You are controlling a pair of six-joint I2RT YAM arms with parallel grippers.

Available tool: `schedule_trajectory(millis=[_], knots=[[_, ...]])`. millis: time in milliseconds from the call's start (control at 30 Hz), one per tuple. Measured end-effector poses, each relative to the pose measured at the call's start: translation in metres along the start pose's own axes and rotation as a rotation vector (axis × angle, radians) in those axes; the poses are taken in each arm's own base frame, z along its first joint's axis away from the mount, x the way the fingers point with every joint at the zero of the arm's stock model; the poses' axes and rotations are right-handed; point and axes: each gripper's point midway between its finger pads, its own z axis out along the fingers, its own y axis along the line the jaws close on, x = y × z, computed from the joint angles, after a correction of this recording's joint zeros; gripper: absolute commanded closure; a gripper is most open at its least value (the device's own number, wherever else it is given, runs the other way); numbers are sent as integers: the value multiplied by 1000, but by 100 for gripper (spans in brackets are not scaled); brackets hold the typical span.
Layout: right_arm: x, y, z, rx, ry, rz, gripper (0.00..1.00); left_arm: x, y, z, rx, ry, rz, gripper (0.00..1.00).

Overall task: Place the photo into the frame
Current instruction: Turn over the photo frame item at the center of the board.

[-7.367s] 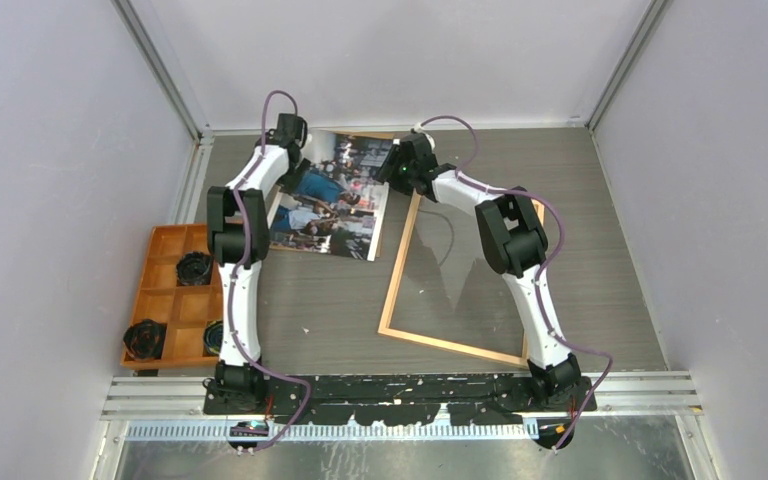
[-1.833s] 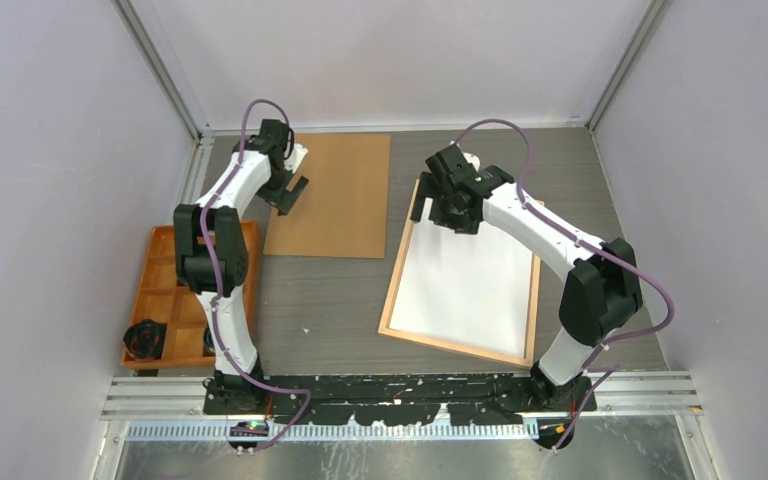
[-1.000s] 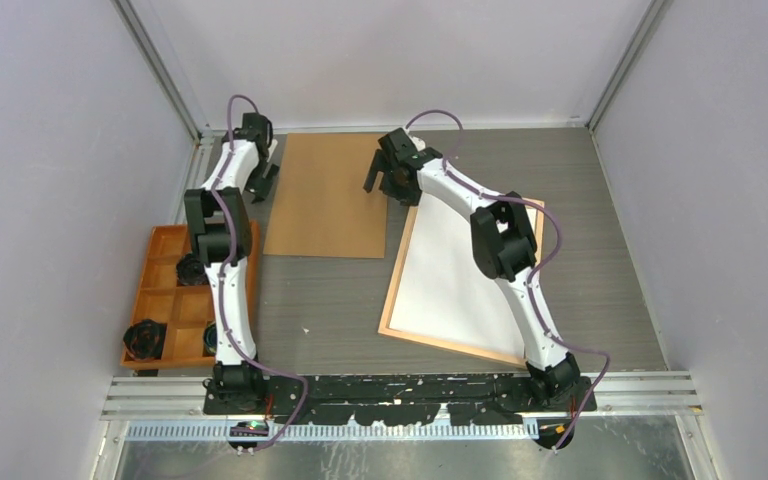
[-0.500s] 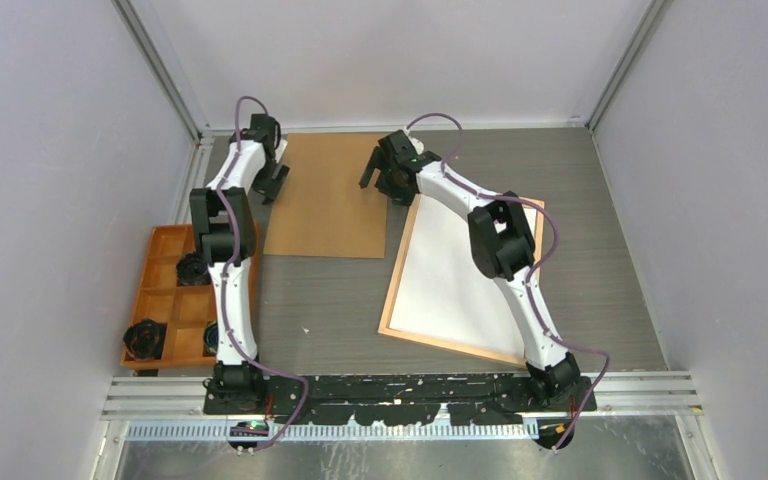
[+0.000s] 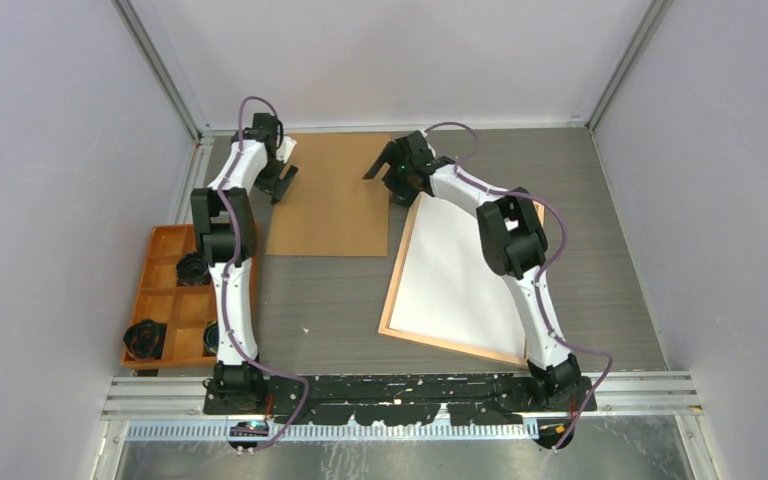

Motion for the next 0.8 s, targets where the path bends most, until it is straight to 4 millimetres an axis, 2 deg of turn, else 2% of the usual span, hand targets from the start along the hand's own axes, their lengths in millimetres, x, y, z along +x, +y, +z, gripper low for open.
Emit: schedule_trajectory(millis=[267, 367, 500, 633, 800], knots=[[-4, 1, -9, -116, 8, 161, 3, 0, -1, 0, 10, -5, 33, 11], [5, -1, -20, -154, 28, 226, 4, 4, -2, -2, 13, 1, 48, 11], [16, 5, -47, -228, 59, 306, 5, 10, -4, -4, 19, 11, 61, 11], [11, 30, -81, -360, 50, 351, 7, 12, -5, -5, 23, 8, 76, 11], [6, 79, -127, -566, 53, 349, 8, 12, -7, -6, 26, 3, 80, 11]])
